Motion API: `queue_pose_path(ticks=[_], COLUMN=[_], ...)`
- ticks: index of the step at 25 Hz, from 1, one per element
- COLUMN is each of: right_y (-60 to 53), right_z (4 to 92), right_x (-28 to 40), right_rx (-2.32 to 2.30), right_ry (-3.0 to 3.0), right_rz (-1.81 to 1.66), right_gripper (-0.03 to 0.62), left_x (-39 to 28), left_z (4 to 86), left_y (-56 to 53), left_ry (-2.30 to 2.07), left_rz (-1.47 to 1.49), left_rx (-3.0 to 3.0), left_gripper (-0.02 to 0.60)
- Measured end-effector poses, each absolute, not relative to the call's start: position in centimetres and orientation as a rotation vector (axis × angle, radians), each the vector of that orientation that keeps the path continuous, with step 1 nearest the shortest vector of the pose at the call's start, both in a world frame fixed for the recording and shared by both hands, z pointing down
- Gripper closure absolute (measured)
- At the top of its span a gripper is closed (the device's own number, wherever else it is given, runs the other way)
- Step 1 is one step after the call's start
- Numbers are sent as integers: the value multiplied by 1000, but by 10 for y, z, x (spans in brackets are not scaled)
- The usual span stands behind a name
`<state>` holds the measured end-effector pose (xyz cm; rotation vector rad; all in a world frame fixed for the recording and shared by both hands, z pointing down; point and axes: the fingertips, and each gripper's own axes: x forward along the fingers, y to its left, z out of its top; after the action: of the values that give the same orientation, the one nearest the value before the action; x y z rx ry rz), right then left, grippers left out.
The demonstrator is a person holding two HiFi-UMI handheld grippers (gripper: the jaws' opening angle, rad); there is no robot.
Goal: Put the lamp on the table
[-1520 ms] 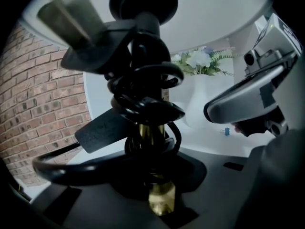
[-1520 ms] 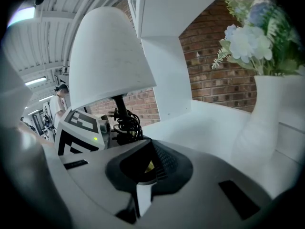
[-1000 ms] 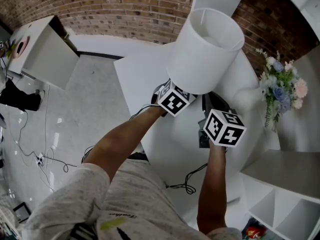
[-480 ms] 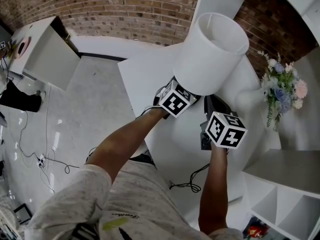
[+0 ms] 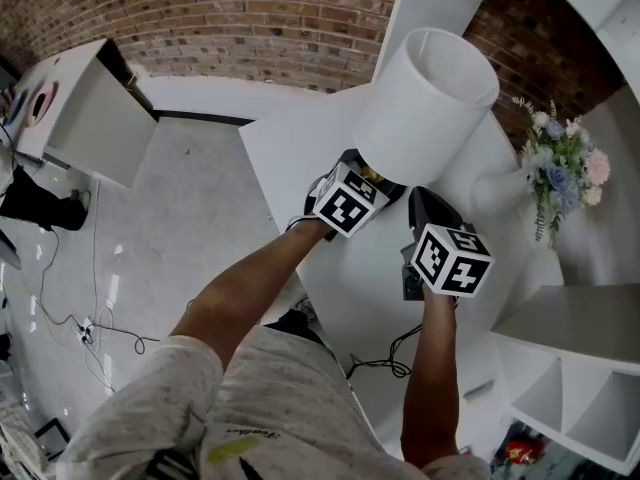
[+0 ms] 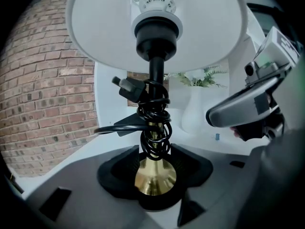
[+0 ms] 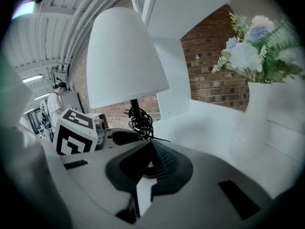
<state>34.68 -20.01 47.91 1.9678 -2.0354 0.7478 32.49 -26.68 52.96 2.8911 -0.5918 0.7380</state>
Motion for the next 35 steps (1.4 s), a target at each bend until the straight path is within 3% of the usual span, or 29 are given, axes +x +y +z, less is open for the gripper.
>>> queue_pose_path(ticks=[35], right_y=[-171], right_z=[429], right_x=[290], right_rx=[2291], right_ry=[-1783], right_rz=[678], right_gripper=[589], left_x=[200], left_z=[464], left_y=[-263], left_ry=[-422], left_rz=[694], left_rx=[2944], left_gripper=[449])
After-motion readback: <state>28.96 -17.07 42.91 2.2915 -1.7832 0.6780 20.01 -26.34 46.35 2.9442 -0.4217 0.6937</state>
